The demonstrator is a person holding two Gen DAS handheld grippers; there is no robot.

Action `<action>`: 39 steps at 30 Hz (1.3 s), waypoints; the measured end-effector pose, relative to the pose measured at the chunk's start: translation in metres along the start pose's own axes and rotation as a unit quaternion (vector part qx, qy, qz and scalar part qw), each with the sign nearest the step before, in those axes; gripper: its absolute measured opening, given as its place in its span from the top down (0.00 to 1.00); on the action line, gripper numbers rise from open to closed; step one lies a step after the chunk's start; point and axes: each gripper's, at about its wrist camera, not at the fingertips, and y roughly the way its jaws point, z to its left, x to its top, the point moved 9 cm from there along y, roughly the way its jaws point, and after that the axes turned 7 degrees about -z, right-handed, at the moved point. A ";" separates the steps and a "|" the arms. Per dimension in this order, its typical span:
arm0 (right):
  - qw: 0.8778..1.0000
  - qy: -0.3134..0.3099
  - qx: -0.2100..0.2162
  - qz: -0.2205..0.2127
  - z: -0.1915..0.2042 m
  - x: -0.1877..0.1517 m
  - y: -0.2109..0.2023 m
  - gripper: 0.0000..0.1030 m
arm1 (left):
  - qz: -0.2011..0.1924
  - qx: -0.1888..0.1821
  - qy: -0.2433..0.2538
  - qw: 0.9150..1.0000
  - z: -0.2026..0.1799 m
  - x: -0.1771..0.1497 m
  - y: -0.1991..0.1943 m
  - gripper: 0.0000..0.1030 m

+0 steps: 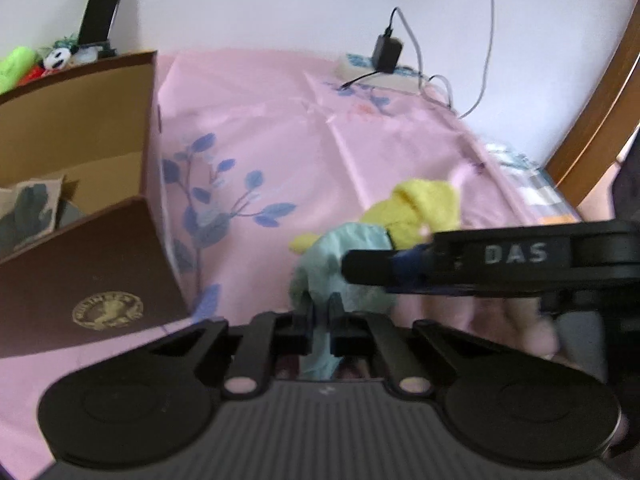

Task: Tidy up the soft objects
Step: 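Grasp the light blue cloth in the pile with the right gripper, then carry the light blue cloth with the right gripper over the box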

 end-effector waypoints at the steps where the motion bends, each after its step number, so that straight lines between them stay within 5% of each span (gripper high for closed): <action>1: 1.000 0.003 0.006 0.000 0.001 0.000 -0.001 0.79 | -0.004 -0.008 -0.004 1.000 -0.003 0.001 -0.003 1.00; 15: 0.988 0.111 0.109 -0.005 0.009 0.000 -0.035 0.82 | -0.056 -0.043 0.038 0.997 -0.027 0.017 -0.052 1.00; 29: 0.985 0.046 0.155 -0.057 0.076 0.016 -0.055 0.82 | -0.115 -0.058 0.036 0.991 -0.011 0.047 -0.109 1.00; 39: 0.981 -0.022 0.187 -0.047 0.148 0.022 -0.020 0.81 | -0.141 -0.049 0.022 0.989 0.036 0.070 -0.133 1.00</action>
